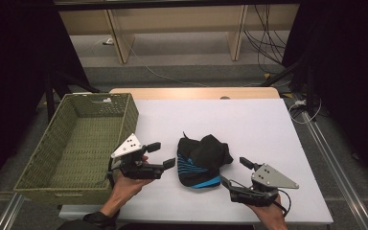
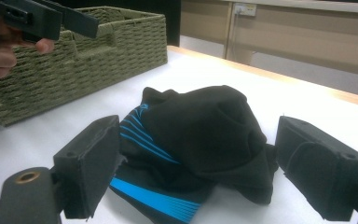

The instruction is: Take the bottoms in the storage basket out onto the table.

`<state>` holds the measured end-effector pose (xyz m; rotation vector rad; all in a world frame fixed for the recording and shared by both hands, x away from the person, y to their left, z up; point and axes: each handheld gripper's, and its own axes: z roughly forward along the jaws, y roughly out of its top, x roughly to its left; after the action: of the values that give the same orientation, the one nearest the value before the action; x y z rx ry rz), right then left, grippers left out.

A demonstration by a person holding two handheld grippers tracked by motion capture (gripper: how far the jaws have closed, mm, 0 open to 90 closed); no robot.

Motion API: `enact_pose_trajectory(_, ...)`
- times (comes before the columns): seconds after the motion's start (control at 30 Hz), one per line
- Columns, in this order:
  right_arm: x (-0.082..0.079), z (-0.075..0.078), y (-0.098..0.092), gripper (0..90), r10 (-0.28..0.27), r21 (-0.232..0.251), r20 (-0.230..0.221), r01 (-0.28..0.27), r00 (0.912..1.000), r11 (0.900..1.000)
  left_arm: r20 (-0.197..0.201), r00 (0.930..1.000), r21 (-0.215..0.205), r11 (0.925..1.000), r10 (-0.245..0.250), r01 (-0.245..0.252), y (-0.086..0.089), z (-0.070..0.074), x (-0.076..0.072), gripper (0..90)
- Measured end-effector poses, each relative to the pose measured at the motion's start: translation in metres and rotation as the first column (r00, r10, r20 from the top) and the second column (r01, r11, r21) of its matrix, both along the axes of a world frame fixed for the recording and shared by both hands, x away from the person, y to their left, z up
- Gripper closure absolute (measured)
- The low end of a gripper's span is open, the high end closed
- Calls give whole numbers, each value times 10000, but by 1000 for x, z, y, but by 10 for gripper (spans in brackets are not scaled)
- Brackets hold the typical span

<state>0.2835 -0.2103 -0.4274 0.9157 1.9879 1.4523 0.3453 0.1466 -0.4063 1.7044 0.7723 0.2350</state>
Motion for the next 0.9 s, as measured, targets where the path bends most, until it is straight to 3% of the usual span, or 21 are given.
enact_pose_trajectory(0.9,-1,0,1,162,23,19,2,-23,10000,10000,340,9994,186,9998,69,-76,8,-26,-25,154)
